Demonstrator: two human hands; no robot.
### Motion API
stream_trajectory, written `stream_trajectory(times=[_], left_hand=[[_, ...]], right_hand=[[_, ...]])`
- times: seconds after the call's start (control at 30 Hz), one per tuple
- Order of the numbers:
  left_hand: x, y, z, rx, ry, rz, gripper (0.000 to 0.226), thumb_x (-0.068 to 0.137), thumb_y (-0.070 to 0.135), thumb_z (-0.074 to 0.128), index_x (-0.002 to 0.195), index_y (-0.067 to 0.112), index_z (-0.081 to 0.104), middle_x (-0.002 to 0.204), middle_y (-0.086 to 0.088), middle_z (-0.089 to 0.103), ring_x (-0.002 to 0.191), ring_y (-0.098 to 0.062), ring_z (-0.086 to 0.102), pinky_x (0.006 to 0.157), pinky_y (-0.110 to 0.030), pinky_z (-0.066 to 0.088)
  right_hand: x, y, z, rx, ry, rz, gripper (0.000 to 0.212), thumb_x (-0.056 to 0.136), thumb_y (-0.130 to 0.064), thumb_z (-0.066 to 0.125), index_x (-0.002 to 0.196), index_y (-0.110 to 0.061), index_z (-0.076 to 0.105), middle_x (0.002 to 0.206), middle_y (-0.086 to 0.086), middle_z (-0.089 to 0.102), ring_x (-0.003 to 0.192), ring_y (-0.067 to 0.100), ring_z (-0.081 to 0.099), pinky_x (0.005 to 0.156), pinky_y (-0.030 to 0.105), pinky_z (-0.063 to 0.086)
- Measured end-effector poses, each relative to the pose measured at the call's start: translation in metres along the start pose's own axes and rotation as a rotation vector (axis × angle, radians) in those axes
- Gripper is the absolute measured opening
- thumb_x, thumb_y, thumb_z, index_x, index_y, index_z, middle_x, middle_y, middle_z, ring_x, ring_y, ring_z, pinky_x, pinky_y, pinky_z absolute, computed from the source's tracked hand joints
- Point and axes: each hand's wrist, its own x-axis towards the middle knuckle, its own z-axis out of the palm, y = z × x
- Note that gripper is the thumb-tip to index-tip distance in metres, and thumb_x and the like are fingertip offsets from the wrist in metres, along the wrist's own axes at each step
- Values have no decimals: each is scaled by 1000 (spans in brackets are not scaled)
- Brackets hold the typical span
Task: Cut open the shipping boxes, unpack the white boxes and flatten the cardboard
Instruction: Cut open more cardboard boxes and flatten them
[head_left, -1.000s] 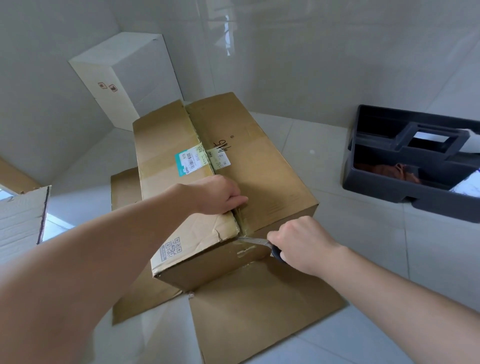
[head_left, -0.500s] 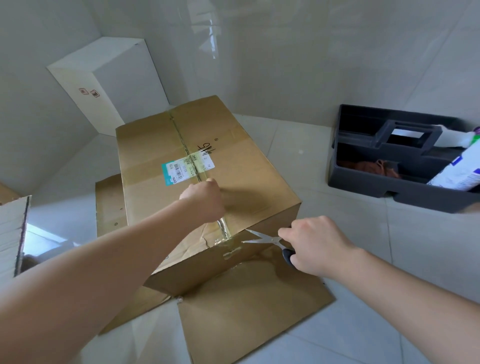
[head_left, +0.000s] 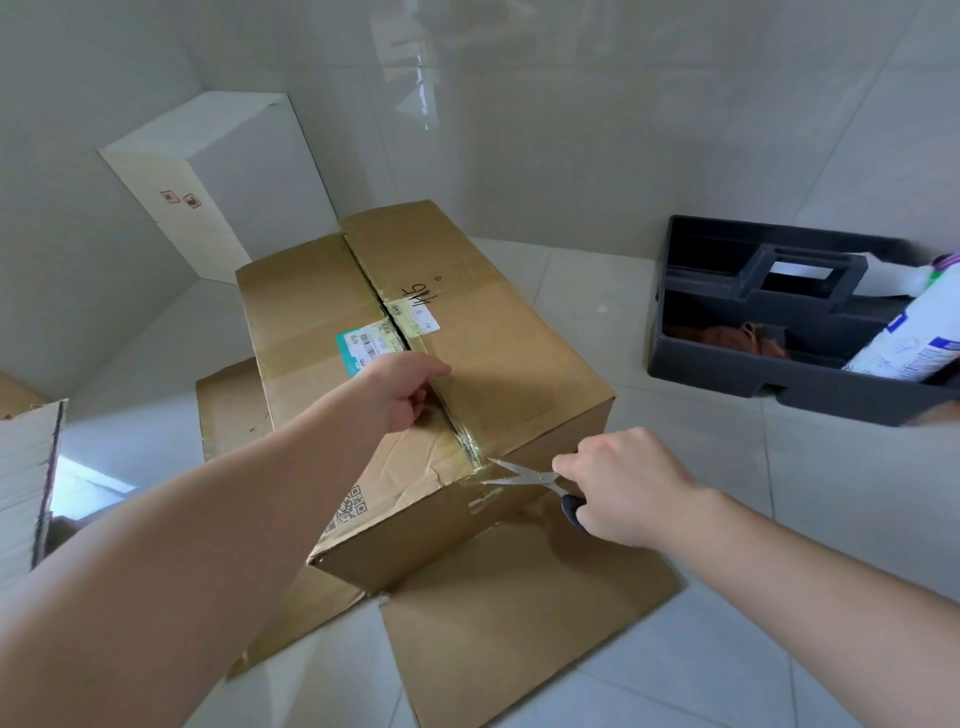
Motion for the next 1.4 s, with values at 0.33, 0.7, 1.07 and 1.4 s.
stream_trajectory(times=[0.33, 0.7, 1.07, 1.4], left_hand=[[4, -8, 3, 80, 5, 88, 9, 87, -1, 62, 80, 2, 57, 75, -13, 57, 61, -24, 60, 52, -33, 57], [-3, -23, 2, 591, -76, 172, 30, 76, 26, 80, 73, 6, 58, 49, -4, 52, 43, -16, 40, 44, -24, 30], [4, -26, 1, 585, -98, 205, 27, 83, 23, 74, 76, 4, 55, 56, -7, 49, 48, -17, 43, 47, -26, 35], [3, -26, 1, 605, -113, 228, 26, 85, 23, 71, 72, 7, 54, 51, -2, 54, 45, -14, 42, 44, -22, 34]], right_hand=[[-9, 15, 2, 18, 23, 35, 24, 84, -40, 50, 98, -26, 64, 81, -3, 63, 79, 23, 62, 53, 28, 20], [-13, 23, 9, -10, 6, 13, 20, 81, -38, 50, 89, -25, 63, 72, -2, 59, 69, 23, 61, 47, 26, 17], [-13, 28, 14, 34, -3, 55, 20, 84, -37, 49, 93, -25, 61, 76, -2, 57, 73, 25, 61, 53, 28, 25], [3, 19, 18, 99, 20, -20, 21, 84, -36, 53, 98, -25, 65, 79, -2, 59, 74, 23, 60, 56, 26, 33]])
